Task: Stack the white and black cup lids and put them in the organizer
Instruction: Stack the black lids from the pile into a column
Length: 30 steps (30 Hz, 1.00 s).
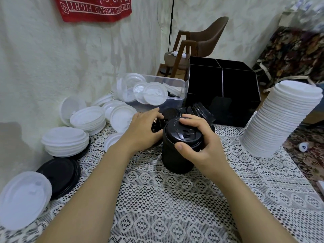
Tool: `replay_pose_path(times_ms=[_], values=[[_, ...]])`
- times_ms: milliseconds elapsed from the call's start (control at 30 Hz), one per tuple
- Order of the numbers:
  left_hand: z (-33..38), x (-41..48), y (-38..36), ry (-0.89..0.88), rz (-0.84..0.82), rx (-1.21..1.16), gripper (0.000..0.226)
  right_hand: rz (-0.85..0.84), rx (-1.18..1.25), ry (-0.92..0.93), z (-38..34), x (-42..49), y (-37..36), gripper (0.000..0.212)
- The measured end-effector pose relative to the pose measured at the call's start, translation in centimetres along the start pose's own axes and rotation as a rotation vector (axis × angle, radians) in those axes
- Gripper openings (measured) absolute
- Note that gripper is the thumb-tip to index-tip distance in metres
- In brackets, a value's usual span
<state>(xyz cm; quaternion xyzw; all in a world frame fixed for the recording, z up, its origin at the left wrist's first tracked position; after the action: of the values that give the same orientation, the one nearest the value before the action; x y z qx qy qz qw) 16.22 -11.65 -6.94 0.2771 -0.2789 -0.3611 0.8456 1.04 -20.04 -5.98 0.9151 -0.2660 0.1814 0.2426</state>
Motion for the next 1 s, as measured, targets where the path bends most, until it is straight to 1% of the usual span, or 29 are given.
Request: replay_pose_path(times_ms=[33, 100, 200, 267, 333, 400, 500, 567, 900, 933, 1000], values=[[0.0, 0.0, -0.2, 0.012, -0.017, 0.015, 0.037, 0.002, 0.000, 0.002, 0.0, 0.0, 0.0, 0.045], [0.1, 0.1, -0.6, 0.020, -0.039, 0.028, 0.034, 0.002, 0.001, 0.001, 0.0, 0.0, 0.0, 0.045], [0.4, 0.3, -0.7, 0.003, -0.015, -0.006, 0.046, 0.003, 0.001, 0.003, 0.0, -0.1, 0.0, 0.045], [0.6, 0.6, -0.8, -0.031, -0.009, 0.033, 0.058, 0.004, 0.002, 0.004, 0.0, 0.0, 0.0, 0.045], [0.5, 0.7, -1.0, -0.044, -0.022, 0.124, 0.067, 0.005, 0.005, 0.003, 0.0, 0.0, 0.0, 0.045], [0.4, 0.7, -1.2, -0.065, -0.046, 0.235, 0.071, 0.009, 0.009, 0.009, -0.1, 0.0, 0.0, 0.045], [0.3, 0.8, -1.6, -0.114, -0.086, 0.395, 0.074, 0.012, 0.014, 0.024, -0.2, 0.0, -0.1, 0.045], [0.3, 0.8, -1.9, -0.133, -0.104, 0.472, 0.072, 0.015, 0.014, 0.031, -0.2, 0.0, -0.1, 0.045], [0.4, 1.1, -2.0, -0.207, -0.020, 0.370, 0.060, 0.027, 0.018, 0.033, -0.2, 0.0, -0.2, 0.045], [0.2, 1.2, -1.9, -0.204, -0.014, 0.355, 0.063, 0.026, 0.017, 0.029, -0.1, 0.0, -0.2, 0.045], [0.3, 1.1, -1.8, -0.236, -0.025, 0.384, 0.079, 0.022, 0.015, 0.025, -0.1, 0.0, -0.2, 0.045]])
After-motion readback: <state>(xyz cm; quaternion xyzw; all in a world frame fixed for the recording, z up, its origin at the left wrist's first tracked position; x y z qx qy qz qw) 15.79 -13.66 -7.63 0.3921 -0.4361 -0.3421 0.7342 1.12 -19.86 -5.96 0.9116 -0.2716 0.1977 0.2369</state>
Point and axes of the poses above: each hand's wrist, its own x-axis towards the middle knuckle, its own y-axis out of the back of the hand, z = x × y, the point moved 6 cm from there along x, towards the middle knuckle, and after that the axes turned 7 degrees about -x, right-handed, at the moved point
